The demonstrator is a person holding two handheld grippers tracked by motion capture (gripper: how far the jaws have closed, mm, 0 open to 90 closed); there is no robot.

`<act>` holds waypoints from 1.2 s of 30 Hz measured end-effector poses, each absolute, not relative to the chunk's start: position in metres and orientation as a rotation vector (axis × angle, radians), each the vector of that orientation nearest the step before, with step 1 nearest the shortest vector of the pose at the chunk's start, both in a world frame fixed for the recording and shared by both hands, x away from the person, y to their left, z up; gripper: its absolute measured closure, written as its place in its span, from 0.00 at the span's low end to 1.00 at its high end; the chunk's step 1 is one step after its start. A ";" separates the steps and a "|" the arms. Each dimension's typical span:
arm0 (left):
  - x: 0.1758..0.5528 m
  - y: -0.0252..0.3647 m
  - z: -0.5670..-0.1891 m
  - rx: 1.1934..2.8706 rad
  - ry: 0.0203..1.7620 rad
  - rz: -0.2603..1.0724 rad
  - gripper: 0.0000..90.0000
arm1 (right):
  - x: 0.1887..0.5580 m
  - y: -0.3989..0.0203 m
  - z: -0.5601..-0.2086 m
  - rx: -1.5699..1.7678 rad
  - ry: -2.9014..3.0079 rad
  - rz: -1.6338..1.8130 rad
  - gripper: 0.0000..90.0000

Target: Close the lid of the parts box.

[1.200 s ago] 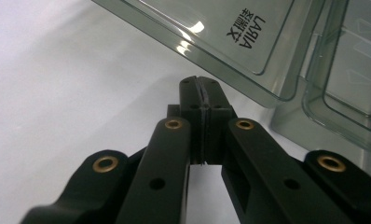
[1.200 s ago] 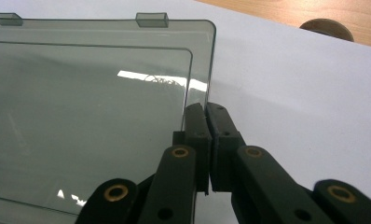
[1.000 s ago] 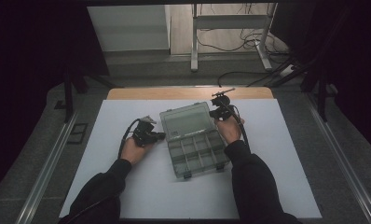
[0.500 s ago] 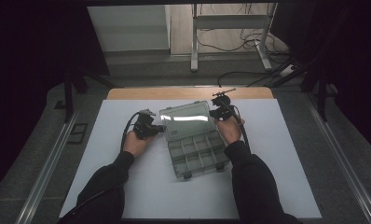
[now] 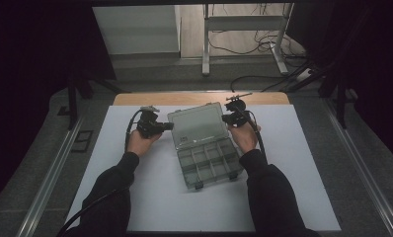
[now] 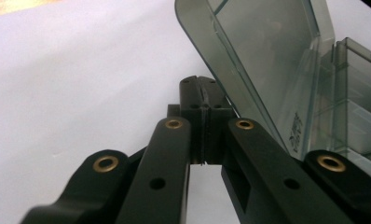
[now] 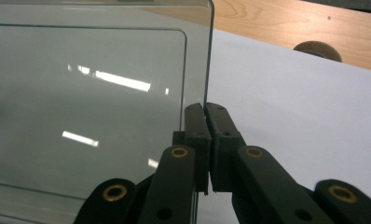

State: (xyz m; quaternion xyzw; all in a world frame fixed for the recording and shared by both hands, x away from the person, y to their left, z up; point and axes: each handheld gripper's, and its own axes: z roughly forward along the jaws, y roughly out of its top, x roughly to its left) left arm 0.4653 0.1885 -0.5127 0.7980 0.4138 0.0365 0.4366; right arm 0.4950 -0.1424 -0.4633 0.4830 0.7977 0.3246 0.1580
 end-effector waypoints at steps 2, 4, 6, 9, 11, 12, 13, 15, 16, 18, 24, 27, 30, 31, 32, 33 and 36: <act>0.465 0.188 -0.511 1.983 1.022 0.090 1.00 | 0.495 -0.143 -0.463 1.377 2.281 0.929 0.97; 0.464 0.187 -0.509 1.984 1.016 0.092 1.00 | 0.493 -0.144 -0.460 1.373 2.283 0.934 0.97; 0.462 0.185 -0.506 1.988 1.005 0.094 1.00 | 0.491 -0.146 -0.459 1.368 2.283 0.939 0.97; 0.460 0.183 -0.502 1.991 0.992 0.100 1.00 | 0.488 -0.148 -0.456 1.361 2.283 0.948 0.97; 0.458 0.182 -0.500 1.993 0.984 0.105 1.00 | 0.486 -0.150 -0.454 1.359 2.285 0.953 0.97; 0.456 0.181 -0.498 1.992 0.980 0.107 1.00 | 0.485 -0.151 -0.453 1.357 2.287 0.955 0.97; 0.455 0.180 -0.496 1.992 0.977 0.112 1.00 | 0.483 -0.151 -0.452 1.352 2.289 0.958 0.96; 0.452 0.179 -0.494 1.989 0.968 0.112 1.00 | 0.480 -0.153 -0.449 1.342 2.292 0.964 0.96; 0.450 0.178 -0.493 1.990 0.964 0.114 1.00 | 0.477 -0.156 -0.447 1.333 2.294 0.967 0.96; 0.447 0.177 -0.492 1.990 0.959 0.115 1.00 | 0.476 -0.157 -0.446 1.332 2.294 0.969 0.96; 0.437 0.177 -0.489 1.994 0.951 0.113 1.00 | 0.468 -0.168 -0.443 1.331 2.291 0.985 0.95; 0.431 0.176 -0.490 1.991 0.953 0.112 1.00 | 0.464 -0.173 -0.442 1.335 2.287 0.996 0.95; 0.429 0.176 -0.491 1.973 0.954 0.106 1.00 | 0.461 -0.177 -0.443 1.341 2.283 1.010 0.95; 0.429 0.176 -0.491 1.970 0.952 0.103 1.00 | 0.460 -0.178 -0.443 1.343 2.280 1.013 0.95; 0.429 0.175 -0.491 1.971 0.951 0.104 1.00 | 0.460 -0.179 -0.442 1.340 2.283 1.013 0.95; 0.429 0.175 -0.491 1.970 0.951 0.105 1.00 | 0.459 -0.179 -0.442 1.340 2.277 1.016 0.96; 0.430 0.172 -0.491 1.970 0.944 0.100 1.00 | 0.456 -0.178 -0.440 1.320 2.271 1.018 0.96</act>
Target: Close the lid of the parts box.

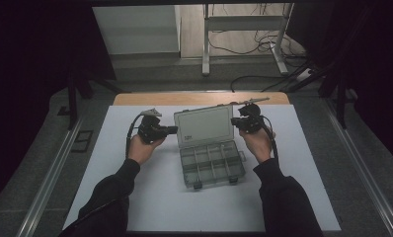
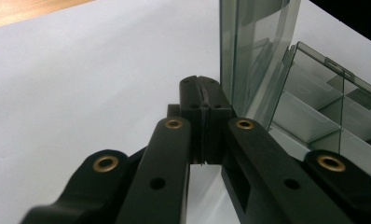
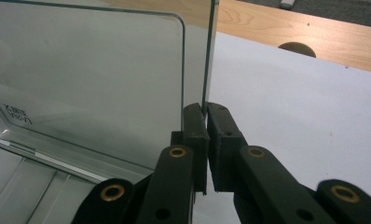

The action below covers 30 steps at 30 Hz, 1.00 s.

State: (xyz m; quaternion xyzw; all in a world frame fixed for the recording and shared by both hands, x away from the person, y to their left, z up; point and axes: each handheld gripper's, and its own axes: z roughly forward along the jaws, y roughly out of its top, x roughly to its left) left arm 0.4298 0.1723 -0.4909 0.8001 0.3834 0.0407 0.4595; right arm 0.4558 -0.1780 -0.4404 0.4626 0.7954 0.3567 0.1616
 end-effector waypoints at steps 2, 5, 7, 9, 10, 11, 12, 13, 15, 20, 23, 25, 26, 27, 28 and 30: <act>0.430 0.171 -0.490 1.972 0.944 0.103 1.00 | 0.455 -0.178 -0.440 1.317 2.272 1.017 0.96; 0.431 0.171 -0.490 1.975 0.943 0.103 1.00 | 0.453 -0.178 -0.439 1.312 2.268 1.017 0.96; 0.431 0.170 -0.490 1.972 0.946 0.102 1.00 | 0.452 -0.179 -0.439 1.311 2.265 1.021 0.96; 0.431 0.170 -0.490 1.972 0.946 0.101 1.00 | 0.450 -0.180 -0.439 1.306 2.263 1.022 0.96; 0.431 0.170 -0.490 1.971 0.945 0.100 1.00 | 0.450 -0.180 -0.439 1.305 2.263 1.021 0.96; 0.431 0.169 -0.490 1.970 0.942 0.099 1.00 | 0.449 -0.181 -0.439 1.305 2.266 1.022 0.96; 0.430 0.169 -0.489 1.970 0.940 0.099 1.00 | 0.448 -0.182 -0.439 1.303 2.264 1.025 0.96; 0.430 0.168 -0.489 1.973 0.938 0.099 1.00 | 0.447 -0.182 -0.439 1.303 2.265 1.026 0.95; 0.429 0.167 -0.488 1.973 0.936 0.100 1.00 | 0.446 -0.183 -0.439 1.302 2.262 1.023 0.95; 0.426 0.166 -0.486 1.977 0.920 0.097 1.00 | 0.441 -0.186 -0.437 1.293 2.267 1.024 0.95; 0.423 0.166 -0.486 1.975 0.916 0.091 1.00 | 0.437 -0.187 -0.437 1.285 2.268 1.024 0.95; 0.421 0.165 -0.485 1.980 0.907 0.092 1.00 | 0.435 -0.188 -0.436 1.280 2.272 1.023 0.95; 0.420 0.165 -0.485 1.981 0.906 0.091 1.00 | 0.434 -0.189 -0.436 1.277 2.272 1.024 0.95; 0.419 0.165 -0.485 1.982 0.904 0.090 1.00 | 0.432 -0.190 -0.436 1.275 2.275 1.026 0.95; 0.418 0.165 -0.485 1.983 0.901 0.090 1.00 | 0.431 -0.190 -0.436 1.274 2.275 1.028 0.95; 0.416 0.164 -0.485 1.984 0.903 0.092 1.00 | 0.426 -0.192 -0.435 1.269 2.278 1.030 0.95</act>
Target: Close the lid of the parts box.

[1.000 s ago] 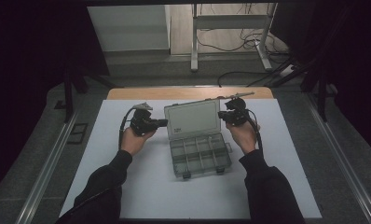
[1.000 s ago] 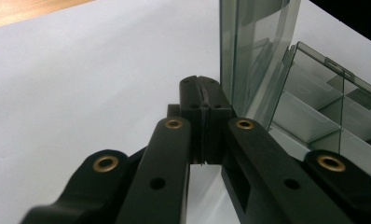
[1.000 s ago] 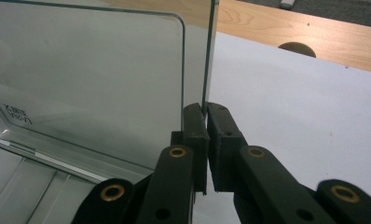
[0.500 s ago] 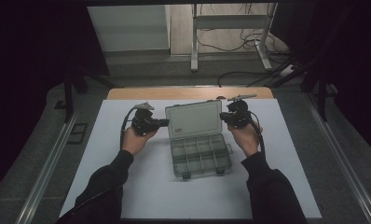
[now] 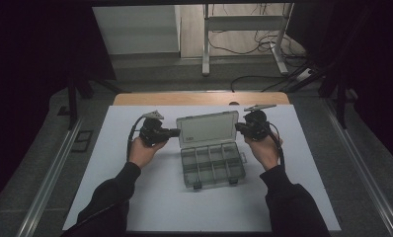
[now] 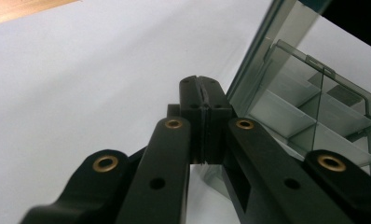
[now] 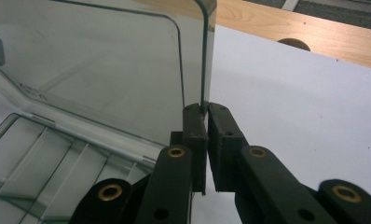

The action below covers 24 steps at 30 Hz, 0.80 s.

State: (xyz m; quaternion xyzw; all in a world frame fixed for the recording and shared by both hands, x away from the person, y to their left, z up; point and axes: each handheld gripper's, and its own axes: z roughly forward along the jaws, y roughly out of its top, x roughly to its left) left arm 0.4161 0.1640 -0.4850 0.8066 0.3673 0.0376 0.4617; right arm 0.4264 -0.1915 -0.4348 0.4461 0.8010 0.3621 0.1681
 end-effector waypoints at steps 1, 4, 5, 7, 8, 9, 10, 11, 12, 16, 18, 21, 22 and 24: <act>0.415 0.164 -0.485 1.986 0.903 0.092 1.00 | 0.426 -0.192 -0.435 1.269 2.278 1.030 0.95; 0.412 0.163 -0.484 1.992 0.902 0.097 1.00 | 0.423 -0.194 -0.434 1.263 2.285 1.036 0.95; 0.411 0.162 -0.484 1.994 0.901 0.097 1.00 | 0.421 -0.194 -0.434 1.262 2.285 1.039 0.95; 0.409 0.162 -0.484 1.998 0.898 0.101 1.00 | 0.419 -0.195 -0.434 1.259 2.289 1.039 0.94; 0.408 0.162 -0.484 1.998 0.899 0.099 1.00 | 0.417 -0.196 -0.434 1.258 2.289 1.041 0.94; 0.407 0.162 -0.484 1.999 0.899 0.099 1.00 | 0.416 -0.196 -0.434 1.259 2.287 1.042 0.94; 0.406 0.162 -0.484 1.998 0.899 0.097 1.00 | 0.415 -0.197 -0.434 1.259 2.290 1.043 0.94; 0.405 0.162 -0.485 1.998 0.901 0.093 1.00 | 0.413 -0.198 -0.434 1.253 2.295 1.041 0.94; 0.404 0.162 -0.485 1.999 0.901 0.091 1.00 | 0.412 -0.198 -0.434 1.253 2.294 1.042 0.94; 0.401 0.162 -0.484 2.006 0.895 0.101 0.99 | 0.407 -0.200 -0.434 1.248 2.302 1.042 0.94; 0.399 0.161 -0.483 2.015 0.890 0.112 0.99 | 0.405 -0.201 -0.434 1.244 2.305 1.046 0.94; 0.397 0.159 -0.482 2.022 0.885 0.118 0.99 | 0.401 -0.202 -0.435 1.248 2.307 1.045 0.94; 0.396 0.159 -0.482 2.024 0.883 0.119 0.99 | 0.401 -0.202 -0.434 1.248 2.309 1.045 0.94; 0.395 0.159 -0.482 2.025 0.883 0.117 1.00 | 0.399 -0.203 -0.435 1.246 2.311 1.041 0.94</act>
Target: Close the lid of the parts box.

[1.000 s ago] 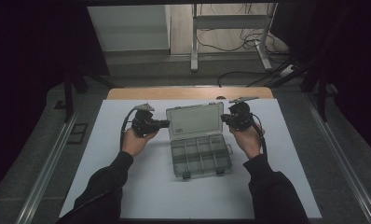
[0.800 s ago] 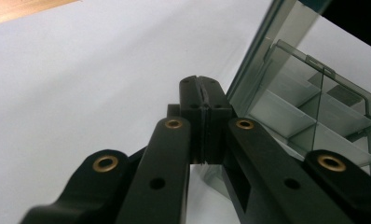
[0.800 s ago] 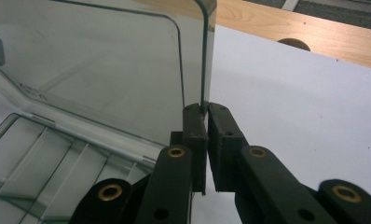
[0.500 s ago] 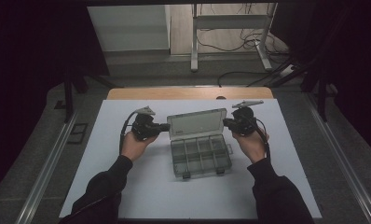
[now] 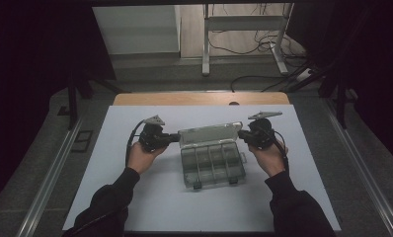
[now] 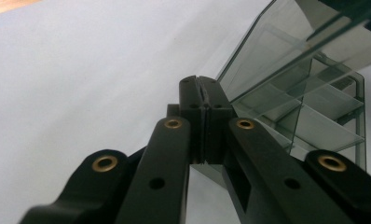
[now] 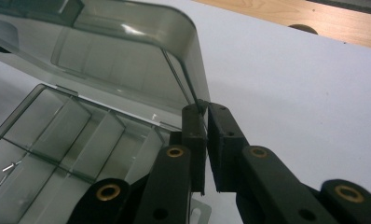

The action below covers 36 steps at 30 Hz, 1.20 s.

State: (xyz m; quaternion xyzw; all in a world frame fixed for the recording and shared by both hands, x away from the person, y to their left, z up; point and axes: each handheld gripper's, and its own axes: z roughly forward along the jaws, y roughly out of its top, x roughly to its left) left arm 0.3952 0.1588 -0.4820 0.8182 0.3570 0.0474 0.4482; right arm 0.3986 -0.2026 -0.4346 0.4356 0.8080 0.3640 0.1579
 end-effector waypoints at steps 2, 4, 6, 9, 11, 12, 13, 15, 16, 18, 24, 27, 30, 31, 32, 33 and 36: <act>0.394 0.159 -0.482 2.027 0.883 0.112 1.00 | 0.397 -0.203 -0.435 1.241 2.312 1.039 0.94; 0.393 0.159 -0.482 2.027 0.881 0.106 1.00 | 0.394 -0.203 -0.435 1.245 2.313 1.039 0.94; 0.393 0.159 -0.482 2.027 0.881 0.101 1.00 | 0.392 -0.204 -0.436 1.247 2.316 1.041 0.94; 0.391 0.158 -0.482 2.028 0.881 0.097 1.00 | 0.389 -0.206 -0.437 1.251 2.321 1.042 0.94; 0.390 0.158 -0.482 2.027 0.882 0.095 1.00 | 0.386 -0.207 -0.438 1.251 2.323 1.045 0.94; 0.390 0.157 -0.481 2.026 0.879 0.094 1.00 | 0.385 -0.208 -0.438 1.250 2.328 1.045 0.94; 0.389 0.157 -0.481 2.024 0.878 0.092 1.00 | 0.383 -0.208 -0.438 1.251 2.330 1.049 0.94; 0.388 0.156 -0.480 2.020 0.872 0.089 1.00 | 0.381 -0.210 -0.437 1.250 2.333 1.053 0.94; 0.387 0.155 -0.479 2.020 0.869 0.087 1.00 | 0.379 -0.210 -0.437 1.247 2.331 1.058 0.94; 0.385 0.153 -0.479 2.020 0.861 0.086 1.00 | 0.376 -0.211 -0.438 1.246 2.338 1.058 0.94; 0.380 0.148 -0.476 2.025 0.840 0.077 1.00 | 0.367 -0.216 -0.438 1.240 2.353 1.065 0.94; 0.377 0.147 -0.476 2.028 0.829 0.077 0.99 | 0.362 -0.218 -0.438 1.234 2.358 1.072 0.94; 0.374 0.146 -0.476 2.026 0.827 0.074 0.99 | 0.357 -0.220 -0.438 1.239 2.360 1.079 0.95; 0.373 0.145 -0.476 2.025 0.827 0.072 0.99 | 0.357 -0.220 -0.439 1.235 2.361 1.077 0.95; 0.372 0.145 -0.477 2.023 0.828 0.072 0.99 | 0.356 -0.221 -0.439 1.229 2.366 1.077 0.95; 0.372 0.144 -0.477 2.023 0.828 0.069 0.99 | 0.354 -0.221 -0.440 1.229 2.368 1.076 0.95; 0.368 0.143 -0.478 2.021 0.830 0.060 0.99 | 0.351 -0.224 -0.441 1.222 2.381 1.066 0.96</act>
